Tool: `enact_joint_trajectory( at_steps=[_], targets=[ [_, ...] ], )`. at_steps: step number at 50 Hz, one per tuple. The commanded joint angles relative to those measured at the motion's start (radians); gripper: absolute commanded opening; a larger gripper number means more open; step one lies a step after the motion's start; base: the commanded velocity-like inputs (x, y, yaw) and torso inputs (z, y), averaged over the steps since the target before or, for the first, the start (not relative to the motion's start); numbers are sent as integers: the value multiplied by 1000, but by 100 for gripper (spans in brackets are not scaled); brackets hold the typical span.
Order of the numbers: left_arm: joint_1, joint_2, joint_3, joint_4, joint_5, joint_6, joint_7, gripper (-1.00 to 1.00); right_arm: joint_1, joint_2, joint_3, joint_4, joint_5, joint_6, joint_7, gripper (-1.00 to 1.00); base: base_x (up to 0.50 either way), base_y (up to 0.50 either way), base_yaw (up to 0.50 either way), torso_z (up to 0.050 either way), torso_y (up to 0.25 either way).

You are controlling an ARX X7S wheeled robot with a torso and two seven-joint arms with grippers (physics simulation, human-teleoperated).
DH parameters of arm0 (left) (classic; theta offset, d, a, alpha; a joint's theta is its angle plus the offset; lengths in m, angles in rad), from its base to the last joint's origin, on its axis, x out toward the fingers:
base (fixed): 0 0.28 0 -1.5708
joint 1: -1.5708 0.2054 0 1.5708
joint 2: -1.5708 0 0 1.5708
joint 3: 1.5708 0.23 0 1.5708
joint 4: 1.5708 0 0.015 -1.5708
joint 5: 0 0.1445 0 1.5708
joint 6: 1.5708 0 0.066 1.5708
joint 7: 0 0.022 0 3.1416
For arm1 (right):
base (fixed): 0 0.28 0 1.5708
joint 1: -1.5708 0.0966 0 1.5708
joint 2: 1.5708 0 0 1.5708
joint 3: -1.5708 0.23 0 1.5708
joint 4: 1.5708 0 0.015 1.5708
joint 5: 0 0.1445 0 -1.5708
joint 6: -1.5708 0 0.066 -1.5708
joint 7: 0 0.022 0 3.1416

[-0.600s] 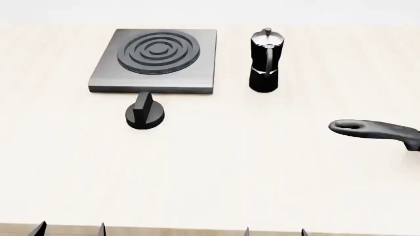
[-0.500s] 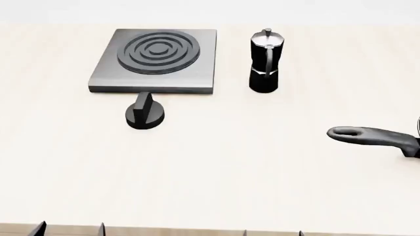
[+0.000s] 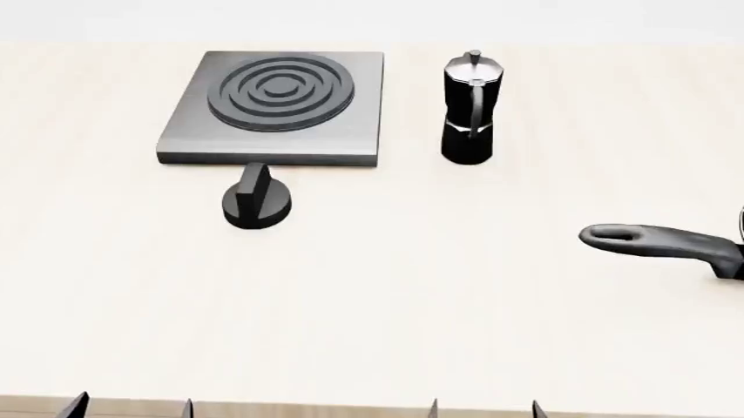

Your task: Put the moka pot on the stove.

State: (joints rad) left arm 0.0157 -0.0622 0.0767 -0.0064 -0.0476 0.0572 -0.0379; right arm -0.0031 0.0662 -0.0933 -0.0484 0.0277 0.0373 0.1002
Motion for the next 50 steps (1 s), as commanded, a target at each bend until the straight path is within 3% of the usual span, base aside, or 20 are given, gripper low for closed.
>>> enact_joint_trajectory(
  at_steps=[1, 3, 15, 50],
  targets=[
    [8, -19, 24, 1, -10, 19, -16, 100, -3, 15, -22, -34, 14, 17, 21, 100, 0, 0, 0, 0, 0],
    [5, -24, 28, 55, 1, -40, -30, 100, -3, 17, -23, -32, 20, 15, 22, 100, 0, 0, 0, 0, 0],
    [28, -40, 44, 38, 5, 73, -46, 100, -13, 37, -35, -30, 40, -26, 27, 100, 41, 0, 0, 0, 0],
    [43, -82, 79, 88, -20, 76, -77, 100, -6, 68, -86, -43, 93, -26, 30, 100, 178, 0, 0, 0, 0]
  ],
)
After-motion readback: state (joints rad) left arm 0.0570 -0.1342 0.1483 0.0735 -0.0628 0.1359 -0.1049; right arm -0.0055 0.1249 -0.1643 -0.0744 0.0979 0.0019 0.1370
